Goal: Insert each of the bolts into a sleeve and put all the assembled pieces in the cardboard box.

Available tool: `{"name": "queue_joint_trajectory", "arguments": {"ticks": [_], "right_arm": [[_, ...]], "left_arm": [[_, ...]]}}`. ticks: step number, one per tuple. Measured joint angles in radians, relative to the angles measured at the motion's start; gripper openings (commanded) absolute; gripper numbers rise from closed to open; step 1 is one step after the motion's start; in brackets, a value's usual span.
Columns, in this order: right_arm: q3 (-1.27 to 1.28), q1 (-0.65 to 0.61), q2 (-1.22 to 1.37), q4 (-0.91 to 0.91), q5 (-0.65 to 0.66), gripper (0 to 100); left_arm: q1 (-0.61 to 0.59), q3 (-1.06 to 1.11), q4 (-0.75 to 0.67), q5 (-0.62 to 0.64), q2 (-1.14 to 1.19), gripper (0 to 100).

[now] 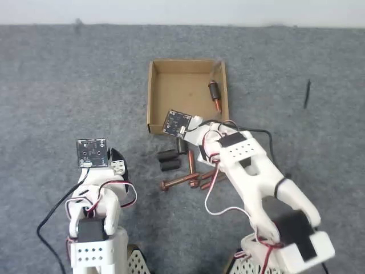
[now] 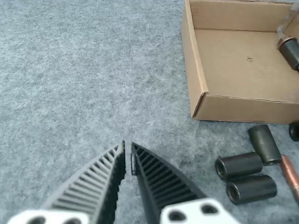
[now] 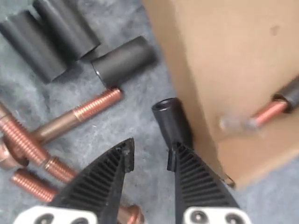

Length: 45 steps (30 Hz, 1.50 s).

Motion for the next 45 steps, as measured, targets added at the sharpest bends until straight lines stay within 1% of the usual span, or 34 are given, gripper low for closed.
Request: {"name": "queue_joint_trajectory", "arguments": {"ticks": [4, 14, 23, 25, 27, 29, 31, 35, 39, 45], "right_arm": [[-0.023, 0.002, 0.058, -0.008, 0.002, 10.2], [-0.143, -0.002, 0.203, -0.008, 0.002, 10.2], [-0.196, -0.002, 0.253, -0.008, 0.002, 10.0], [-0.199, -0.002, 0.267, -0.008, 0.002, 7.8], [-0.206, -0.002, 0.281, -0.008, 0.002, 0.7], [-0.216, -0.002, 0.29, -0.008, 0.002, 1.8], [-0.218, -0.002, 0.293, -0.003, 0.0, 0.6], [-0.253, -0.002, 0.295, 0.072, 0.0, 0.7], [-0.288, -0.002, 0.285, 0.215, 0.0, 0.7], [-0.293, -0.002, 0.121, 0.39, 0.0, 0.9]], "left_arm": [[0.0, 0.0, -0.023, 0.0, 0.0, 2], [0.0, 0.0, -0.025, 0.0, 0.0, 2], [0.0, 0.0, -0.025, 0.0, 0.0, 2], [0.0, 0.0, -0.025, 0.0, 0.0, 2], [0.0, 0.0, -0.025, 0.0, 0.0, 2], [0.0, 0.0, -0.025, 0.0, 0.0, 2], [0.0, 0.0, -0.025, 0.0, 0.0, 2], [0.0, 0.0, -0.025, 0.0, 0.0, 2], [0.0, 0.0, -0.04, 0.0, 0.0, 2], [0.0, 0.0, -0.043, 0.0, 0.0, 2]]}}
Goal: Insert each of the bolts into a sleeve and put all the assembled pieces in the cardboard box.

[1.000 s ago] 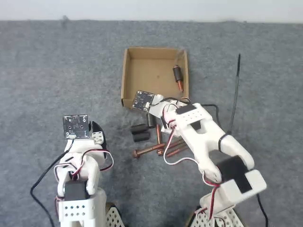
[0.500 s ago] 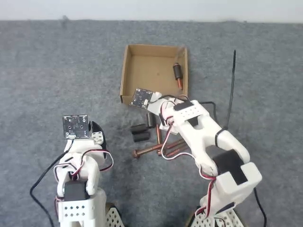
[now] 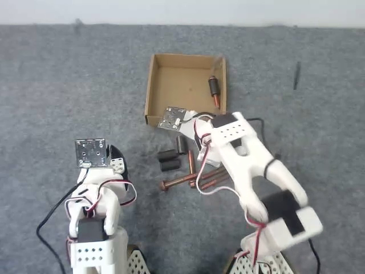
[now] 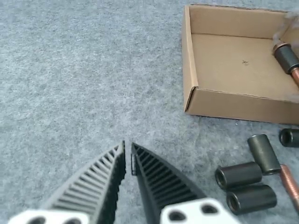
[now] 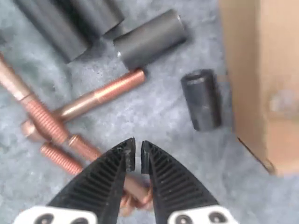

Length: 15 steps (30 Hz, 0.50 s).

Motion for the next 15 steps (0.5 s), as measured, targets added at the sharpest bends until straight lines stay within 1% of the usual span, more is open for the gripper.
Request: {"name": "queue_joint_trajectory", "arguments": {"ticks": [2, 5, 9, 15], "right_arm": [[0.0, 0.0, -0.068, 0.015, -0.005, 0.9], [0.0, 0.0, -0.155, 0.011, -0.1, 0.9], [0.0, -0.017, -0.213, -0.094, -0.321, 0.9], [0.0, -0.014, -0.203, -0.354, -0.663, 0.7]], "left_arm": [[0.0, 0.0, 0.0, 0.0, 0.0, 2], [0.0, 0.0, 0.0, 0.0, 0.0, 2], [0.0, 0.0, 0.0, 0.0, 0.0, 2], [0.0, 0.0, 0.0, 0.0, 0.0, 2]]}}
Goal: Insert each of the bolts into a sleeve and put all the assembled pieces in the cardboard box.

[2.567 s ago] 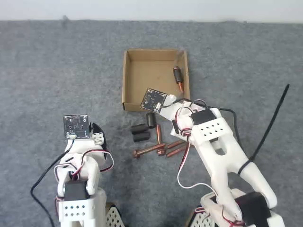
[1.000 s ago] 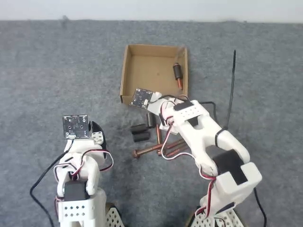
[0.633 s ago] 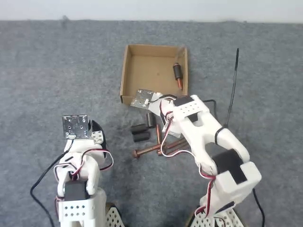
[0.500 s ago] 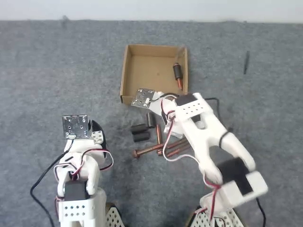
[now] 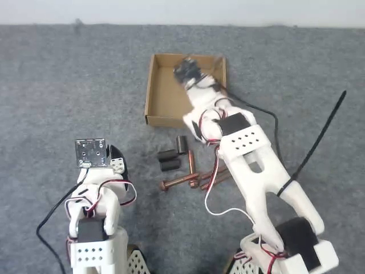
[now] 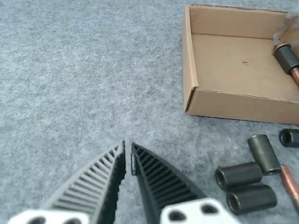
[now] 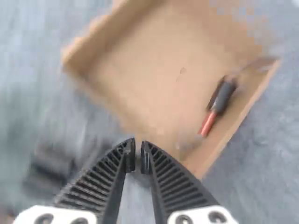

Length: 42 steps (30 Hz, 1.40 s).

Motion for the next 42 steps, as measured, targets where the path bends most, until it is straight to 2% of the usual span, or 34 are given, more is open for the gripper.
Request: {"name": "queue_joint_trajectory", "arguments": {"ticks": [6, 9, 17, 21, 31, 42], "right_arm": [[0.0, 0.037, 0.152, -0.276, -0.241, 0.7], [-0.038, 0.043, 0.255, -0.348, -0.249, 0.7], [-0.229, 0.04, 0.598, -0.361, -0.196, 0.7], [-0.368, 0.038, 0.646, -0.215, -0.192, 0.7], [-0.804, 0.04, 0.83, 0.374, -0.189, 0.7], [-1.033, 0.048, 0.98, 0.614, -0.187, 0.7]], "left_arm": [[0.0, 0.0, 0.0, 0.0, 0.0, 2], [0.0, 0.0, 0.0, 0.0, 0.0, 2], [0.0, 0.0, 0.0, 0.0, 0.0, 2], [0.0, 0.0, 0.0, 0.0, 0.0, 2], [0.0, 0.0, 0.0, 0.0, 0.0, 2], [0.0, 0.0, 0.0, 0.0, 0.0, 2]]}}
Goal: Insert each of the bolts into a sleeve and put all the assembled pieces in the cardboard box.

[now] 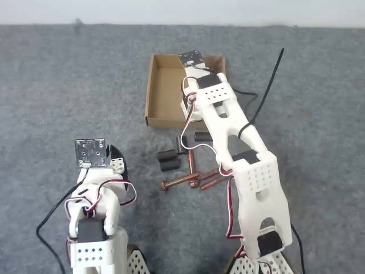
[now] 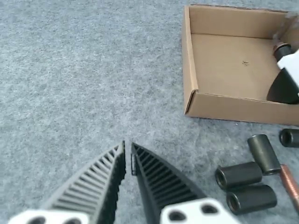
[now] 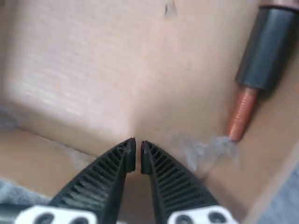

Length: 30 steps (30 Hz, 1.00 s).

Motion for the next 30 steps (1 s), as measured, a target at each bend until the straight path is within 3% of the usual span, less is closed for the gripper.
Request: {"name": "queue_joint_trajectory", "arguments": {"ticks": [13, 20, 24, 30], "right_arm": [[-0.011, 0.002, 0.0, 0.261, -0.006, 0.6], [-0.009, 0.0, -0.002, 0.321, -0.149, 0.6], [0.086, 0.0, -0.08, 0.292, -0.218, 0.6], [0.423, 0.0, -0.331, 0.086, -0.235, 0.6]], "left_arm": [[0.0, 0.0, 0.0, 0.0, 0.0, 2], [0.0, 0.0, 0.0, 0.0, 0.0, 2], [0.0, 0.0, 0.0, 0.0, 0.0, 2], [0.0, 0.0, 0.0, 0.0, 0.0, 2]]}}
